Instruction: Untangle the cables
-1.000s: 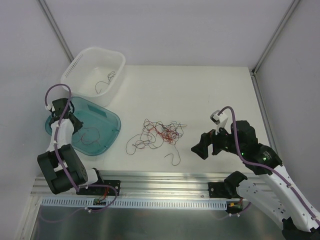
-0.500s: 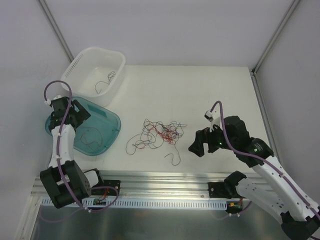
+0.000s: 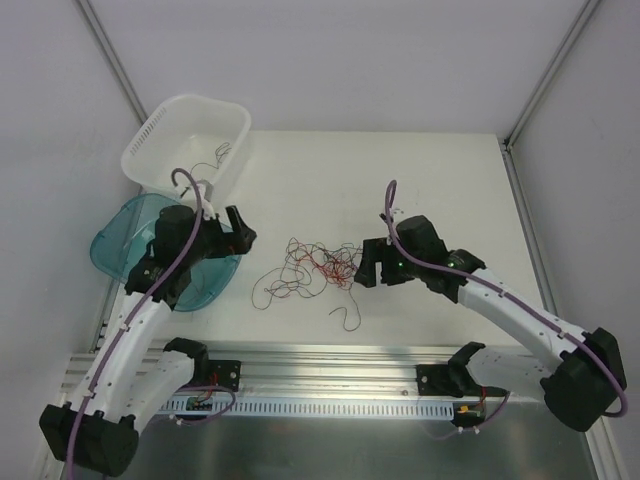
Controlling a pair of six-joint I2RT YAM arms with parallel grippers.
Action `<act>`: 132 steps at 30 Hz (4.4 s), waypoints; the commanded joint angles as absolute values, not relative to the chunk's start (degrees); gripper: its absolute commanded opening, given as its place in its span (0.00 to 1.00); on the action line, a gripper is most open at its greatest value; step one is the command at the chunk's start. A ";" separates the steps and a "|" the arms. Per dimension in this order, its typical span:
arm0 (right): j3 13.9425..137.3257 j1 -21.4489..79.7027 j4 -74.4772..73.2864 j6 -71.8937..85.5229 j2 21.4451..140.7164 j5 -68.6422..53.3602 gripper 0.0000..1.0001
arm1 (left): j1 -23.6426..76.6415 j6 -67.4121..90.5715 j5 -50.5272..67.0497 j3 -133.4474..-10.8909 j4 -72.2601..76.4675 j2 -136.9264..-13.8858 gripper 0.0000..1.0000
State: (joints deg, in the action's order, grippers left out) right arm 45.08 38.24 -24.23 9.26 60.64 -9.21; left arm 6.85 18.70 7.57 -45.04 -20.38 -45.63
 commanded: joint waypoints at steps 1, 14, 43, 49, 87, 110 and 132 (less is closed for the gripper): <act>44.56 39.29 -11.28 14.76 65.11 -4.93 0.82 | 19.71 21.70 7.75 -42.63 -17.32 -46.67 0.93; 45.27 42.45 1.75 19.60 83.23 3.43 0.60 | 42.01 34.44 -11.14 -43.50 -5.55 -70.81 0.89; 39.82 41.58 4.32 21.18 80.88 10.27 0.05 | 46.58 40.45 -21.45 -53.09 -6.85 -84.65 0.00; 38.24 33.60 -8.16 17.76 71.82 16.17 0.01 | 44.13 32.79 -16.54 -54.67 -12.82 -72.98 0.00; 63.19 -2.54 -44.03 4.04 49.13 4.57 0.01 | 25.94 10.82 -45.96 -72.68 -46.14 -54.75 0.00; 44.48 5.25 -33.75 6.50 56.61 -11.34 0.60 | 23.91 16.00 -2.55 -81.65 -35.24 -56.25 0.00; 47.20 13.45 -48.69 1.84 36.39 -6.76 1.00 | 20.49 1.85 -35.85 -93.08 -44.65 -56.95 0.00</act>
